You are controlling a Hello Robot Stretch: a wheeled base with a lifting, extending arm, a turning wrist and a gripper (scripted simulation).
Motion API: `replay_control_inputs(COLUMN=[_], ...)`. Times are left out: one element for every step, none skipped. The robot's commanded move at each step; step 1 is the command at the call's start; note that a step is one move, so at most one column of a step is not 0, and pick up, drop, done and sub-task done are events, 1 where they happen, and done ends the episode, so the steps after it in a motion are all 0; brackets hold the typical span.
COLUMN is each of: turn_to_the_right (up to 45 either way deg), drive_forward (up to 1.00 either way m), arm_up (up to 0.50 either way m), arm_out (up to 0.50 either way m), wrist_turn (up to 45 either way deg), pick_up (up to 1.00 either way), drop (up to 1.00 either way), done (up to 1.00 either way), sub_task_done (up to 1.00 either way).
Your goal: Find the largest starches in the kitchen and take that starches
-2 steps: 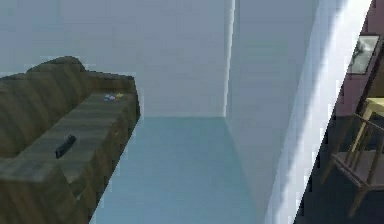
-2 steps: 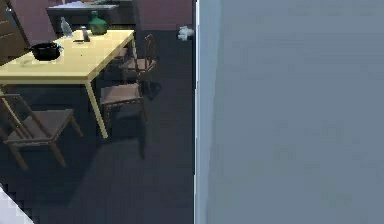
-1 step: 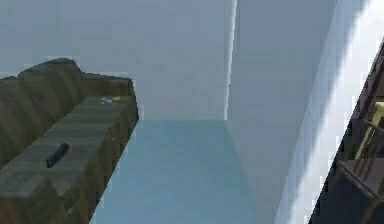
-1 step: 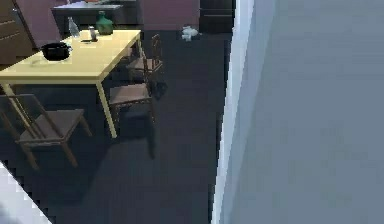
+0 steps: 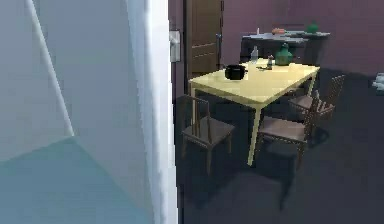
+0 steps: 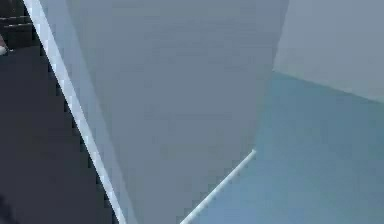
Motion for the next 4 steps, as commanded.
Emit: replay_control_inputs(turn_to_the_right=[45.0, 0.0, -24.0, -3.0], drive_forward=[0.00, 0.25, 0.00, 0.00], arm_up=[0.00, 0.00, 0.00, 0.00], arm_out=[0.00, 0.00, 0.00, 0.00], wrist_turn=[0.0, 0.0, 0.0, 0.0], pick_up=[0.00, 0.00, 0.00, 0.00], drop=[0.00, 0.00, 0.00, 0.00], done=[0.00, 0.00, 0.00, 0.00], sub_task_done=[0.00, 0.00, 0.00, 0.00])
